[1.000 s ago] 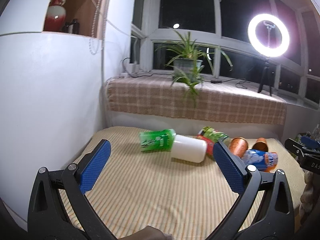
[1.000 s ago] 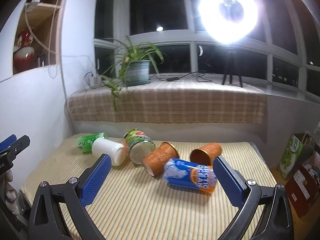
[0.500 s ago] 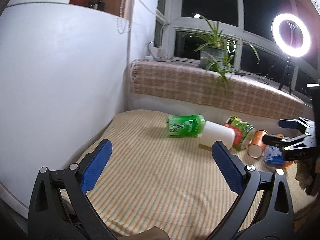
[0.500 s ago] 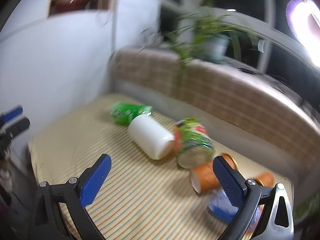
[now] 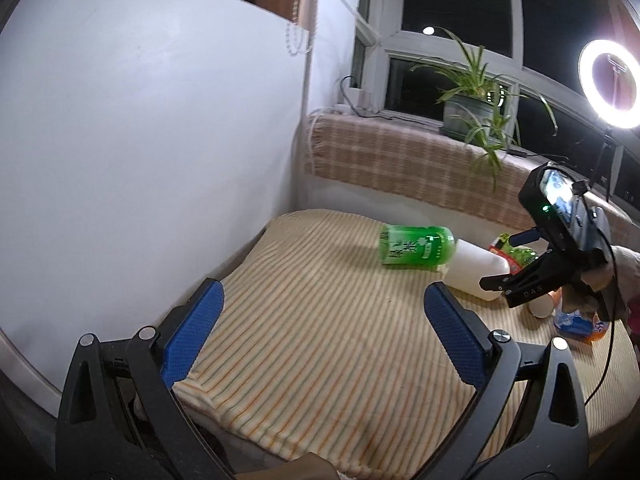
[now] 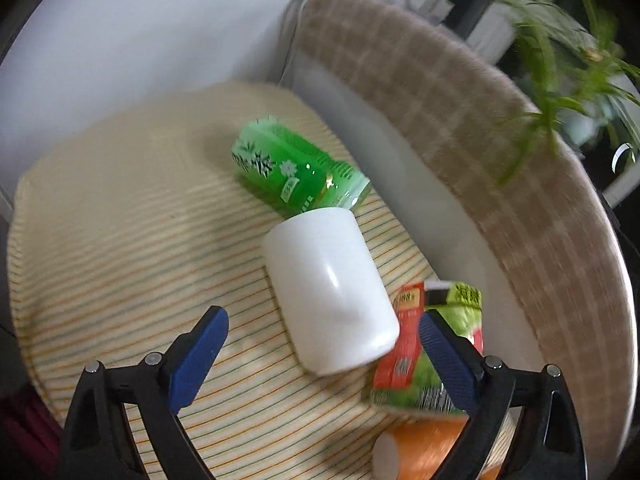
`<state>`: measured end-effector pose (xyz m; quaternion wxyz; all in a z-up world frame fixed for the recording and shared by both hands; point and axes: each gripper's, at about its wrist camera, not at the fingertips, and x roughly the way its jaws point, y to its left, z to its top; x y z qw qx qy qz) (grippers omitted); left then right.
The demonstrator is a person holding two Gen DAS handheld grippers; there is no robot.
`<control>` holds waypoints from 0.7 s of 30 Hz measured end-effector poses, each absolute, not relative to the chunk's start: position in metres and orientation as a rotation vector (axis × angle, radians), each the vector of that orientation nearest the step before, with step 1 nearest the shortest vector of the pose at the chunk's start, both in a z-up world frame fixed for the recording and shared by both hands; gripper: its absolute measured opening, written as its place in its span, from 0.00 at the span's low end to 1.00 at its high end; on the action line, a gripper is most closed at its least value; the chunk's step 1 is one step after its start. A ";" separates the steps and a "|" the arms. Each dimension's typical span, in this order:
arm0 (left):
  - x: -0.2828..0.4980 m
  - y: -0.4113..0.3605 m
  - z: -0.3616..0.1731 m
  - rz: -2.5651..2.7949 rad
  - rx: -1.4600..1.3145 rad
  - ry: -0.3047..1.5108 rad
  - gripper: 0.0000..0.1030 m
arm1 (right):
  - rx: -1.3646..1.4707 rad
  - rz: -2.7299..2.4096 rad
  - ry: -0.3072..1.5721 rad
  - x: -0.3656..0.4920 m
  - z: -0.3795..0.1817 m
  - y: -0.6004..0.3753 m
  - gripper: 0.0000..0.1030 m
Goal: Flip cup upright
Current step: 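Reach the right gripper to the white cup and grasp its body, then lift the white cup with the right gripper and rotate it upright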
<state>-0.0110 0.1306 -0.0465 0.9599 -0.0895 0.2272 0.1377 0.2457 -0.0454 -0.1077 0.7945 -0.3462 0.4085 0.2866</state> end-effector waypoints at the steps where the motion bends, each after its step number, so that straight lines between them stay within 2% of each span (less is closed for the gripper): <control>1: -0.011 0.133 -0.047 0.288 -0.182 0.463 0.99 | -0.762 0.621 0.885 0.250 -0.110 -0.042 0.93; 10: -0.009 0.147 -0.046 0.324 -0.188 0.466 0.99 | -0.891 0.662 0.939 0.272 -0.129 -0.018 0.91; 18: -0.005 0.147 -0.048 0.314 -0.192 0.476 0.99 | -0.963 0.636 0.953 0.277 -0.143 -0.013 0.75; 21: -0.005 0.148 -0.047 0.314 -0.192 0.471 0.99 | -0.989 0.628 0.938 0.274 -0.145 -0.012 0.75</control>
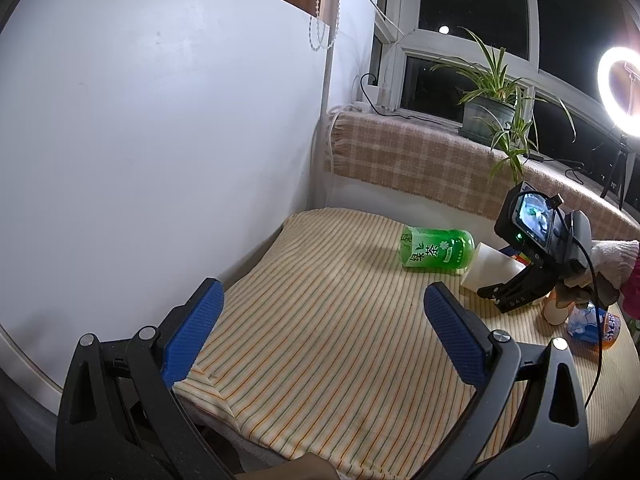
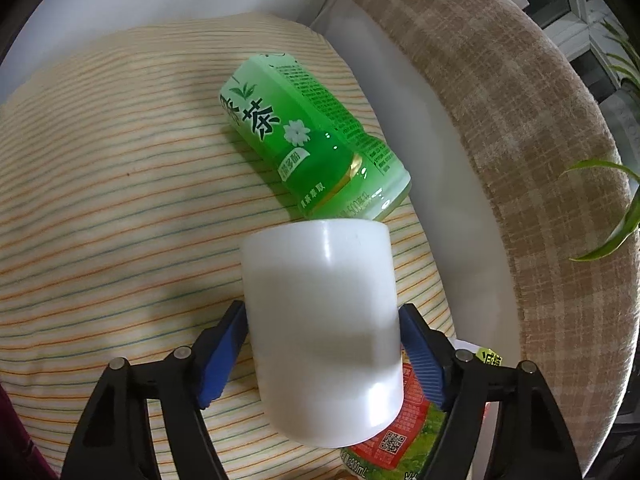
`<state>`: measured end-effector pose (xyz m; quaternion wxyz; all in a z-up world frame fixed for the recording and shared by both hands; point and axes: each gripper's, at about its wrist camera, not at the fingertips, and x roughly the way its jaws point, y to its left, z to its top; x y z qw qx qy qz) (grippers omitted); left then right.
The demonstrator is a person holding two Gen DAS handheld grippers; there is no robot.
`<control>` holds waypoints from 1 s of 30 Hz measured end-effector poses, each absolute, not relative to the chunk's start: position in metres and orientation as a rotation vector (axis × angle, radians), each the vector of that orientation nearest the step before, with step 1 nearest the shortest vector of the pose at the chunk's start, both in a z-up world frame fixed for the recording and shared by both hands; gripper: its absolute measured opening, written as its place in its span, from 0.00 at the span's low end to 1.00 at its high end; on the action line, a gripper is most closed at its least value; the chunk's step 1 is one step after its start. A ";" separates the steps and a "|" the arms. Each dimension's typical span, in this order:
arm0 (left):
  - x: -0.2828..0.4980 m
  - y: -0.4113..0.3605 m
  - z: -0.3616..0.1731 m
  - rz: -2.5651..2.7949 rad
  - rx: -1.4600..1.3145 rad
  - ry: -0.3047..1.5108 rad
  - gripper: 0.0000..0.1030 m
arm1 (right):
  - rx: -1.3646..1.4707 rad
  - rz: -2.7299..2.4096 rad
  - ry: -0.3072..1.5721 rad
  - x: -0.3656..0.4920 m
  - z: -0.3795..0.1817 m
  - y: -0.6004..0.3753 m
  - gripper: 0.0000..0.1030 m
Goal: Flip cup upright
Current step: 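Lift the white cup with the right gripper and rotate it upright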
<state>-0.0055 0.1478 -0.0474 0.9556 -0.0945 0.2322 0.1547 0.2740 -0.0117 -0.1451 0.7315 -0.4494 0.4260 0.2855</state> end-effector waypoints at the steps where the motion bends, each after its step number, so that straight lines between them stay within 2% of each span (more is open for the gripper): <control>1: -0.006 0.148 -0.047 0.314 -0.192 0.470 0.99 | -0.990 0.628 0.935 0.273 -0.145 -0.011 0.75; 14: -0.009 0.140 -0.046 0.284 -0.181 0.453 0.99 | -0.936 0.643 0.872 0.238 -0.124 -0.023 0.74; 30: 0.008 0.100 -0.050 0.163 -0.144 0.454 0.99 | -0.357 0.668 0.830 0.148 -0.069 -0.119 0.73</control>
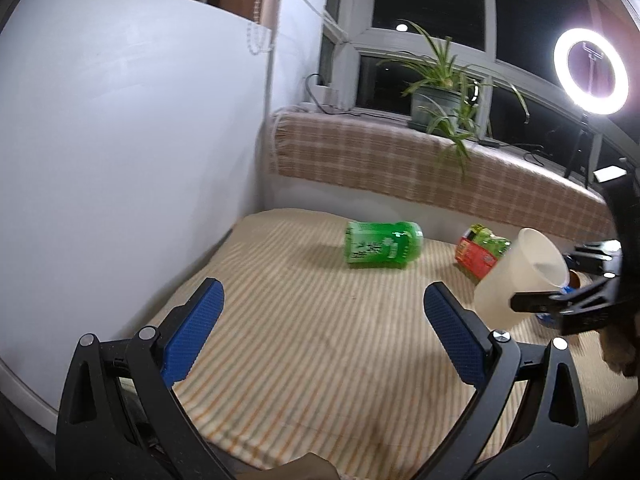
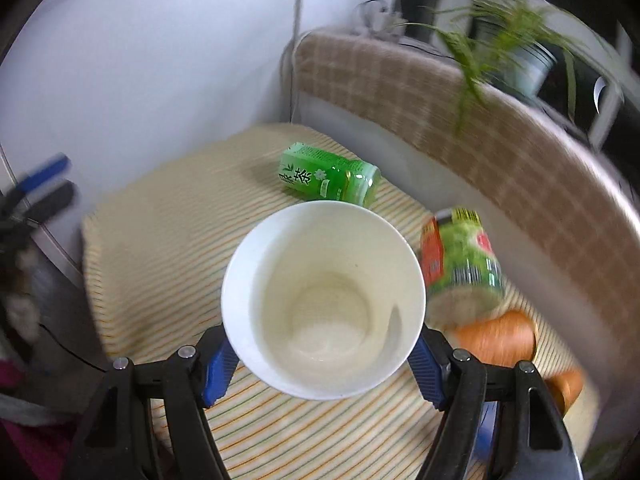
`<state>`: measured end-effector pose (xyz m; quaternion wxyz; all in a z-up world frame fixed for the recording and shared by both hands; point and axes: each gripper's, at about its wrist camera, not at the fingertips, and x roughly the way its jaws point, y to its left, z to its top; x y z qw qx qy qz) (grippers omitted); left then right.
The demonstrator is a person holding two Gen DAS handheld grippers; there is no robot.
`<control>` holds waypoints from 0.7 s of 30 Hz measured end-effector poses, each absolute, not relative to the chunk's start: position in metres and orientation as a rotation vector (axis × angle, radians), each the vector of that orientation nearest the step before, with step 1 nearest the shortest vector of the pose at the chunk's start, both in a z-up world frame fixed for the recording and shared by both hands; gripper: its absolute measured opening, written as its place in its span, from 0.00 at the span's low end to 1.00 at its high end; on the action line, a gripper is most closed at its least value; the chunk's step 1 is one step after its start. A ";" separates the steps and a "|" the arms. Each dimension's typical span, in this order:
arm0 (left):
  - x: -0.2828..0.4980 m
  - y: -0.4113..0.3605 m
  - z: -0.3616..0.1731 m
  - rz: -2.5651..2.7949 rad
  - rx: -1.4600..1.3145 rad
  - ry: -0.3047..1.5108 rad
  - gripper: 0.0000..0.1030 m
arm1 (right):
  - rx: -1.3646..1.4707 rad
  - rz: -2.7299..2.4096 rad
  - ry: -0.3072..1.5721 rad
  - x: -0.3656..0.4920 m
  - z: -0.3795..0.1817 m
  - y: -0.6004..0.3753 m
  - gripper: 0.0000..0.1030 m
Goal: Flip cup upright
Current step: 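Lift the white cup with the right gripper and rotate it upright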
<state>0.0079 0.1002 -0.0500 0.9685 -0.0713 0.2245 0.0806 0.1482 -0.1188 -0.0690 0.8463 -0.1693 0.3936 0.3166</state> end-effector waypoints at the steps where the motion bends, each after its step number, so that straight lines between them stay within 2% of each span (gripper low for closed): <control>1: 0.009 0.097 -0.050 0.153 -0.141 0.453 0.99 | -0.313 0.667 0.841 0.144 -0.067 -0.127 0.73; 8: 0.013 0.082 -0.053 0.106 -0.139 0.461 0.99 | 0.017 0.740 1.017 0.118 -0.071 -0.193 0.73; 13: 0.016 0.074 -0.056 0.070 -0.151 0.486 0.99 | 0.163 0.726 1.175 0.122 -0.103 -0.208 0.73; 18: 0.011 0.071 -0.054 0.058 -0.146 0.485 0.99 | 0.293 0.698 1.250 0.144 -0.139 -0.212 0.74; 21: 0.011 0.071 -0.054 0.057 -0.156 0.490 0.99 | 0.340 0.696 1.222 0.155 -0.143 -0.215 0.74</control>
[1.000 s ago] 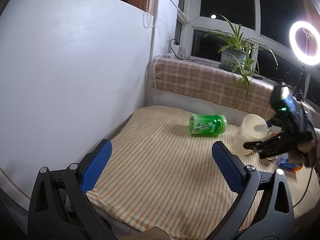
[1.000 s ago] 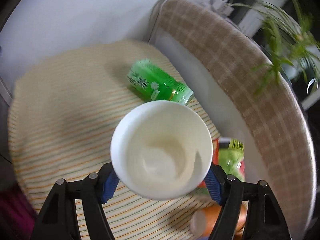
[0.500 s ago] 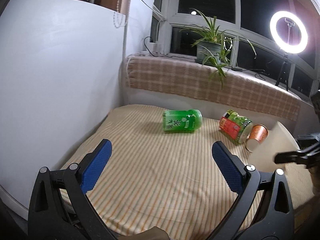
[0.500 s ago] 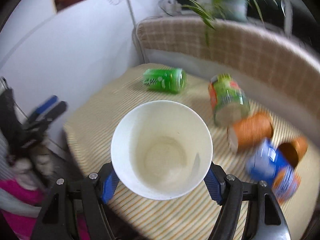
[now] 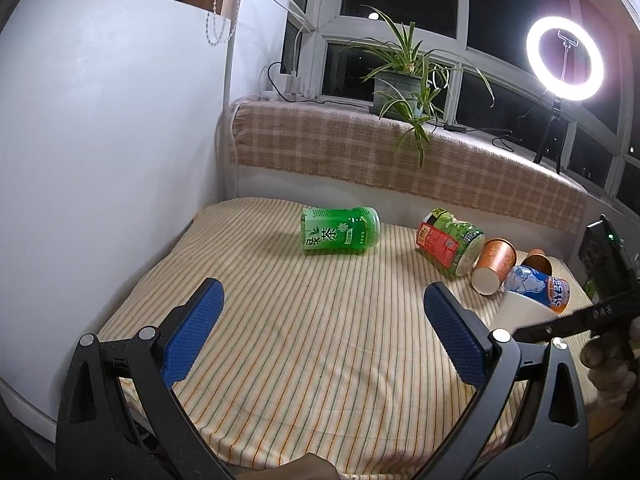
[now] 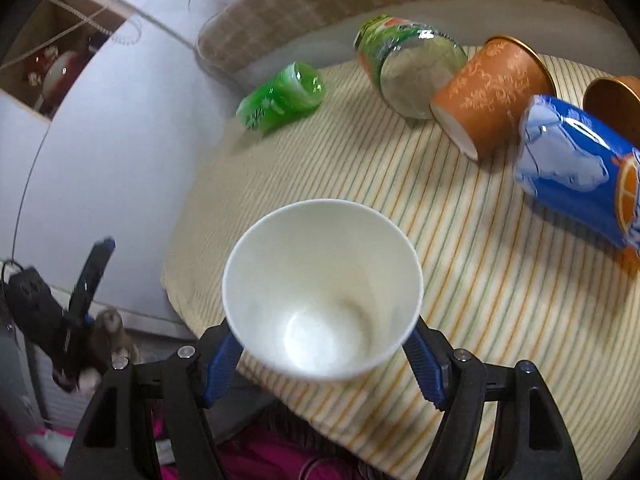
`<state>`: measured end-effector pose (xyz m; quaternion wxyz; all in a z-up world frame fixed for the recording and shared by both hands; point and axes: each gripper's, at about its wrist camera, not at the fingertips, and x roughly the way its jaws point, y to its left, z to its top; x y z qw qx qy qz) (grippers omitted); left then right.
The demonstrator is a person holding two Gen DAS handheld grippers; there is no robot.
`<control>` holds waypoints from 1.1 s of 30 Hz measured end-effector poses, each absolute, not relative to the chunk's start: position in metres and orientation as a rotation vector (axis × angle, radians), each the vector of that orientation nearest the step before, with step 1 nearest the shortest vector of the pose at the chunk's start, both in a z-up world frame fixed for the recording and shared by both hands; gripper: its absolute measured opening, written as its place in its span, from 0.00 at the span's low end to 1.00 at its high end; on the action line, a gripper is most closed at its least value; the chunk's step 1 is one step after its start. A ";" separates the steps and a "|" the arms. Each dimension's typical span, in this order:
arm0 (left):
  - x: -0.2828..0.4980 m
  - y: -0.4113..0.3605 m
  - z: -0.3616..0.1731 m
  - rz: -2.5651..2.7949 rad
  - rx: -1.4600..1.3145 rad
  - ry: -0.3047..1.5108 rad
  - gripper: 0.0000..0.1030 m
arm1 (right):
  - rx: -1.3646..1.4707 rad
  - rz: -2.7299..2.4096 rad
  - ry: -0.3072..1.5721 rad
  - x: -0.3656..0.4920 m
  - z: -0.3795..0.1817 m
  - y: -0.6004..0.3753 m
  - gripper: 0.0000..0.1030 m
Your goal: Flip cup upright
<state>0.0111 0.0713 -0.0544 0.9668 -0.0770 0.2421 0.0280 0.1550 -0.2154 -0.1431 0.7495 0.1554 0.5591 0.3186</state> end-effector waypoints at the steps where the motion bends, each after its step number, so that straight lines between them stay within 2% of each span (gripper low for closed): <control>1: 0.011 0.071 -0.054 0.051 -0.165 0.494 0.99 | 0.353 0.693 1.216 0.159 -0.147 -0.216 0.74; 8: 0.015 0.061 -0.052 0.004 -0.172 0.513 0.99 | 0.464 0.629 1.170 0.176 -0.157 -0.220 0.73; 16: 0.035 0.041 -0.057 -0.112 -0.170 0.602 0.99 | 0.441 0.594 1.124 0.176 -0.158 -0.221 0.75; 19: 0.046 0.038 -0.066 -0.172 -0.223 0.670 0.99 | 0.417 0.583 1.080 0.165 -0.146 -0.229 0.82; 21: 0.055 0.038 -0.073 -0.212 -0.286 0.728 0.96 | 0.388 0.565 1.033 0.152 -0.134 -0.236 0.83; 26: 0.082 0.028 -0.095 -0.316 -0.436 0.888 0.81 | 0.331 0.502 0.925 0.111 -0.111 -0.259 0.84; 33: 0.123 0.005 -0.127 -0.468 -0.719 1.072 0.81 | 0.312 0.368 0.821 0.050 -0.096 -0.297 0.86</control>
